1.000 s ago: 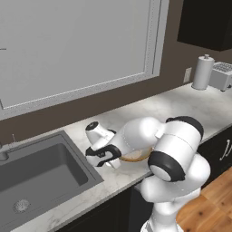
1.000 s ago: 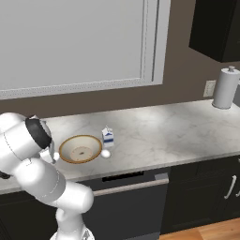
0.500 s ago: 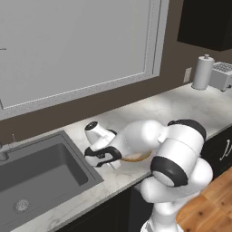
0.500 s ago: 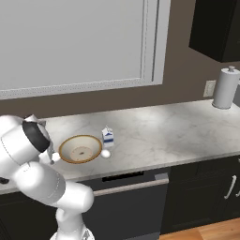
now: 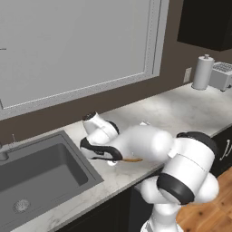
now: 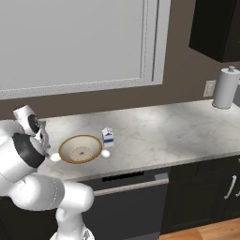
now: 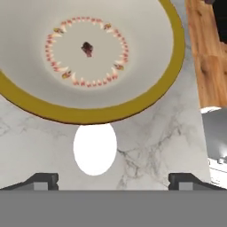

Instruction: Gather the eggs and milk located in the vicinity of the sink area and place them right next to the bowl.

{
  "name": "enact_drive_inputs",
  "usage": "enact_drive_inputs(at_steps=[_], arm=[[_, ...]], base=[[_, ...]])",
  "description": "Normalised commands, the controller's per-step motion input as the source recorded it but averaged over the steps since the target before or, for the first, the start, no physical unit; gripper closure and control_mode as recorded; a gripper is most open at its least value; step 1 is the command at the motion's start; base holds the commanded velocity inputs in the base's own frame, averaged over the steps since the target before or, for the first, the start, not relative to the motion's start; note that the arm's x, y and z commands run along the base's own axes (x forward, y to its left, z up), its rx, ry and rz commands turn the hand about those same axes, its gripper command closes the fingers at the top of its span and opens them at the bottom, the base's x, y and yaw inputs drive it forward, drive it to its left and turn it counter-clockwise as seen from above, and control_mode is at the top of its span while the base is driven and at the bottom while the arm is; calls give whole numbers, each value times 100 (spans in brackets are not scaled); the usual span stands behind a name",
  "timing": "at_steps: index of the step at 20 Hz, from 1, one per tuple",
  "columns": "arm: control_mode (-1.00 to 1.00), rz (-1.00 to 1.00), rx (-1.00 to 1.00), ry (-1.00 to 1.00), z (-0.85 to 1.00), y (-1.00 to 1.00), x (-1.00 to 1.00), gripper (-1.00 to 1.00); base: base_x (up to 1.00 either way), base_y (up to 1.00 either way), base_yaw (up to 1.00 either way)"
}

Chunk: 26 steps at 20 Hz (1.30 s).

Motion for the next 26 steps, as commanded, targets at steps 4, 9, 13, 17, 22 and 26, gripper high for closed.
enact_drive_inputs(at_steps=[4,9,13,17,22,26], arm=[[-100,8,6,0,55,-23,-37,-100],[-100,41,11,-1,15,-92,-6,-100],[-100,51,8,-7,0,-100,0,-100],[-100,58,11,-3,10,-85,0,-100],[-100,53,8,0,62,-36,-20,-100],[-100,32,5,0,93,-6,-75,-100]], base=[[0,0,0],[0,0,0],[0,0,0],[0,0,0],[0,0,0],[0,0,0]])
